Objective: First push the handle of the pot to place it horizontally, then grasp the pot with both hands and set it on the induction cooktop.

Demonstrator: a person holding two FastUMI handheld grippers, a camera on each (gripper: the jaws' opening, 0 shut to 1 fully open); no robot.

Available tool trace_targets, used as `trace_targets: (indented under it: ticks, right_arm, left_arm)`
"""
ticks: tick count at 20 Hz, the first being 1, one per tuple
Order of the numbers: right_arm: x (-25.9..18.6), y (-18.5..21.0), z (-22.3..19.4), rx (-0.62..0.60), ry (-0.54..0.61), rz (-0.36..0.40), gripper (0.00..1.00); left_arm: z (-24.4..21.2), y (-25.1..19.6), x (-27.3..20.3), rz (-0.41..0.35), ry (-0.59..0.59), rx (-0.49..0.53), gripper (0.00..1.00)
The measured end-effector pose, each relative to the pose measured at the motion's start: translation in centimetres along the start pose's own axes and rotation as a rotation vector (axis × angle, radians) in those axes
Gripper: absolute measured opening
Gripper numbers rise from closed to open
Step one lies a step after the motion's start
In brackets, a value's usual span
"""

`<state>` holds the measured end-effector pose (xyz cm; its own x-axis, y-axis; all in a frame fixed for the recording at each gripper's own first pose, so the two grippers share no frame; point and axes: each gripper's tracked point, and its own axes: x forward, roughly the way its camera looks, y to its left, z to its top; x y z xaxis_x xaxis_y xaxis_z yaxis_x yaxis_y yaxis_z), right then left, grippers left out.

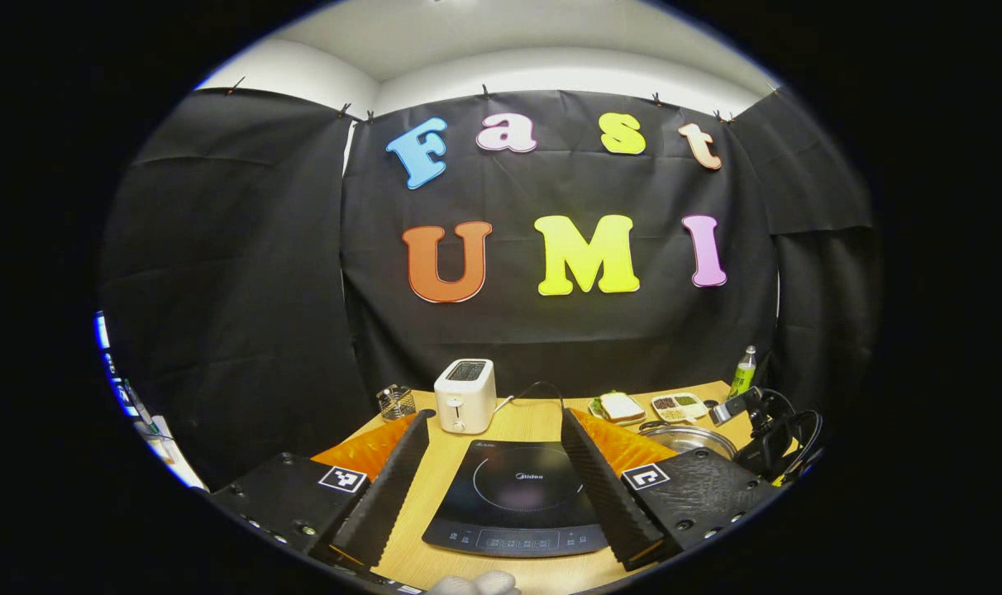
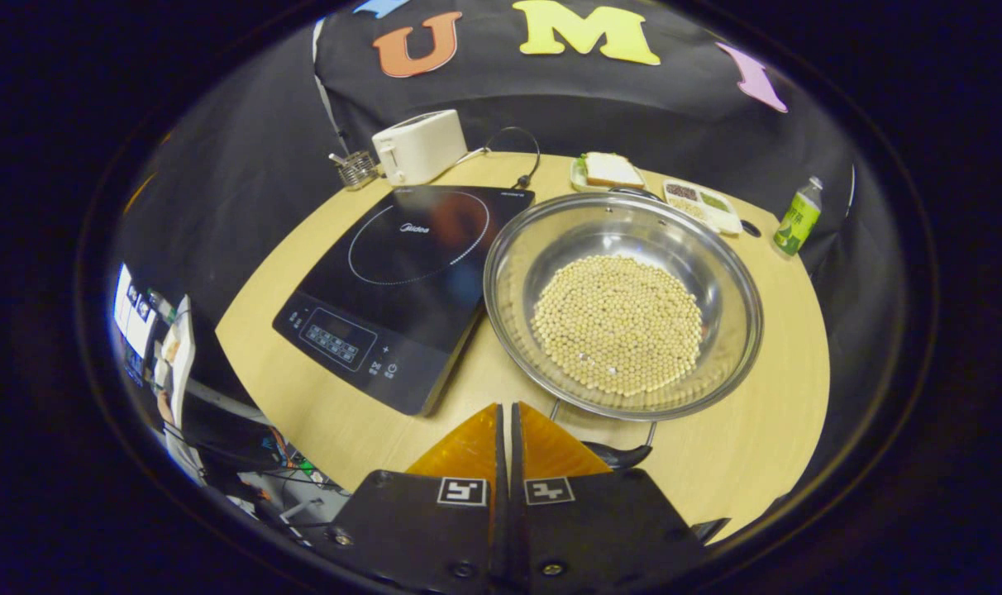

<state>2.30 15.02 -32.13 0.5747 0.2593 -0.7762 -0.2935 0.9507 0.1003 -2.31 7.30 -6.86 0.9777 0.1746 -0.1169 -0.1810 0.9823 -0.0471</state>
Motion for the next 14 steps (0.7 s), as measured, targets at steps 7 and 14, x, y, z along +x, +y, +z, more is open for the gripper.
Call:
trace_targets:
  ticks: [7,14]
  right_arm:
    - [1.2,-0.6,-1.6,0.051,0.045,0.004,0.04]
    - [1.0,-1.6,-2.5,0.081,0.056,0.001,0.03]
  left_arm:
    - [0.0,-0.2,0.2,0.0,0.01,-0.001,0.96]
    - [0.0,-0.8,0.4,-0.007,0.012,0.0,0.96]
